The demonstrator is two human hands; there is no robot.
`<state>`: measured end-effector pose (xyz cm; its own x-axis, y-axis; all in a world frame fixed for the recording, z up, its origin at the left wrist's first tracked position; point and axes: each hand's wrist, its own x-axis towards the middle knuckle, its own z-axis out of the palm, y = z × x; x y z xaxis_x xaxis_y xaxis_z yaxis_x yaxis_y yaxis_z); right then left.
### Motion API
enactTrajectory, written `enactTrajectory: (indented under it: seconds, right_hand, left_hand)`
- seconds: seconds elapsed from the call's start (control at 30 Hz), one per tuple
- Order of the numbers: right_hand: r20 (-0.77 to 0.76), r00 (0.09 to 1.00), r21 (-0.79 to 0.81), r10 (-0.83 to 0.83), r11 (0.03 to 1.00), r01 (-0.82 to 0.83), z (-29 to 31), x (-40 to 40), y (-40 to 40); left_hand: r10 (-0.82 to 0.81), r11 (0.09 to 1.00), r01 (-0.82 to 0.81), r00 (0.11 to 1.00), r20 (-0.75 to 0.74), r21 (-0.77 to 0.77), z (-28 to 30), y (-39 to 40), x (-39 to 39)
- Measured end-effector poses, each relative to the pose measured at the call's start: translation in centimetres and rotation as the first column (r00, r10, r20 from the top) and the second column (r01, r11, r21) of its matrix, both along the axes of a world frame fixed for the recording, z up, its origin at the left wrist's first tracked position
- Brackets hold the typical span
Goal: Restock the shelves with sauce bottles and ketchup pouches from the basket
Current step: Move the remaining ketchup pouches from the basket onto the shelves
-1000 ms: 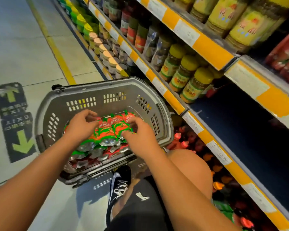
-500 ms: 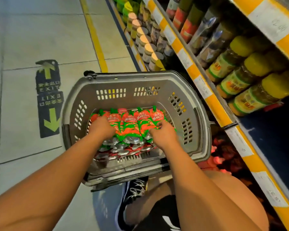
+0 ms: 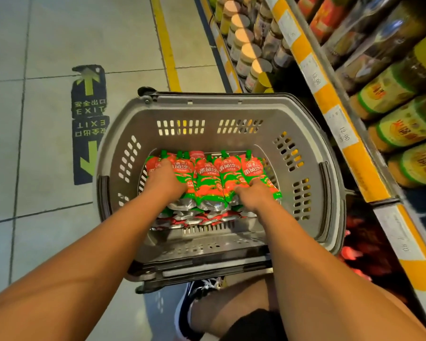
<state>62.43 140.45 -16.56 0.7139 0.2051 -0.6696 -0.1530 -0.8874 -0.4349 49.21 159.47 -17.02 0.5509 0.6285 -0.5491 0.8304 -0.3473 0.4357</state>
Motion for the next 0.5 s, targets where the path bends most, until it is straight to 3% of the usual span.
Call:
enactTrajectory:
  seconds: [0.17, 0.33, 0.5]
  right_hand:
    - [0.007, 0.998, 0.007, -0.070, 0.998, 0.070, -1.0, 0.7, 0.4]
    - [0.110, 0.990, -0.054, -0.091, 0.994, 0.097, -1.6, 0.5, 1.2]
    - [-0.075, 0.968, 0.022, -0.241, 0.970, 0.243, -1.5, 0.6, 1.6]
  left_hand:
    - [0.015, 1.000, -0.015, 1.000, 0.020, 0.011, 0.4, -0.3, 0.2]
    - [0.007, 1.000, -0.007, 0.999, 0.036, 0.008, 0.8, -0.5, 0.2]
    - [0.050, 0.998, -0.048, 0.997, 0.064, -0.032, 0.9, -0.6, 0.4]
